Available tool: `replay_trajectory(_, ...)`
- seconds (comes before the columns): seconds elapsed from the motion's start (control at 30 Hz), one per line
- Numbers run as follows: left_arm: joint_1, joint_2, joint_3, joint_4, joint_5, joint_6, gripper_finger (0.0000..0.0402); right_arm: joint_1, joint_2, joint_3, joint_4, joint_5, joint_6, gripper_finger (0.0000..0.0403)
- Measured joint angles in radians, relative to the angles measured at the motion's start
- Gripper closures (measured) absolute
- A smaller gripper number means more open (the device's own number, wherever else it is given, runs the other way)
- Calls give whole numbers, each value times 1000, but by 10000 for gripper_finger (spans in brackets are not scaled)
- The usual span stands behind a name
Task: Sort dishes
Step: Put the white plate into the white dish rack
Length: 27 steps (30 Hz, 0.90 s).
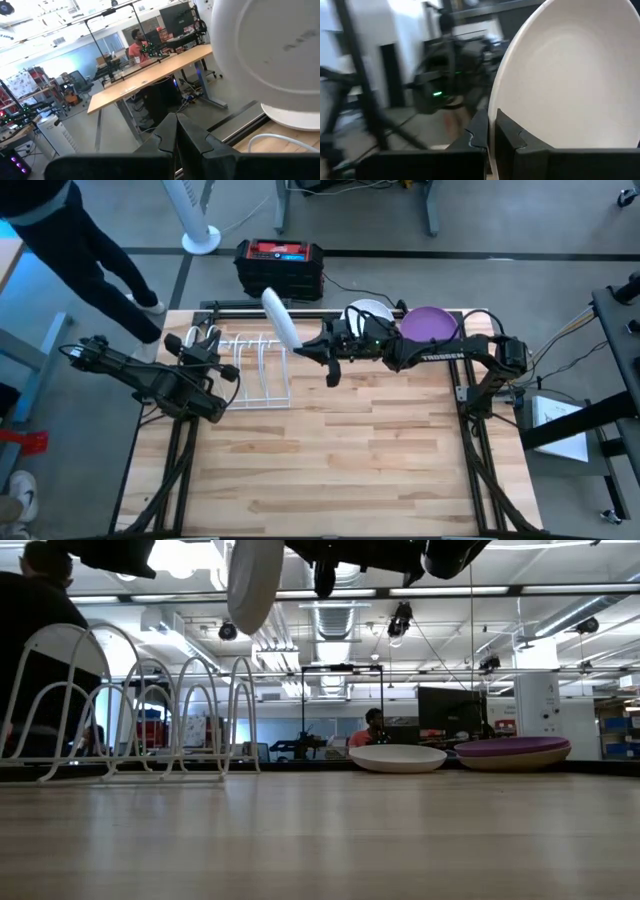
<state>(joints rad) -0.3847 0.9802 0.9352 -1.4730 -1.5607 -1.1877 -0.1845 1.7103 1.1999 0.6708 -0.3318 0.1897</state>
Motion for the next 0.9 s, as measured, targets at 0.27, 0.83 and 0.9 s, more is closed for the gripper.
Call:
replay_trajectory(0.27,-3,0,0,8,38,1,401,-100,0,0,-2,-367,88,403)
replay_trajectory(0.83,-163,0,65,550,323,652,401,-156,0,-73,-35,-1020,42,403)
replay_trajectory(0.9,-164,3,64,548,325,656,401,-156,0,-80,-35,-1020,41,403)
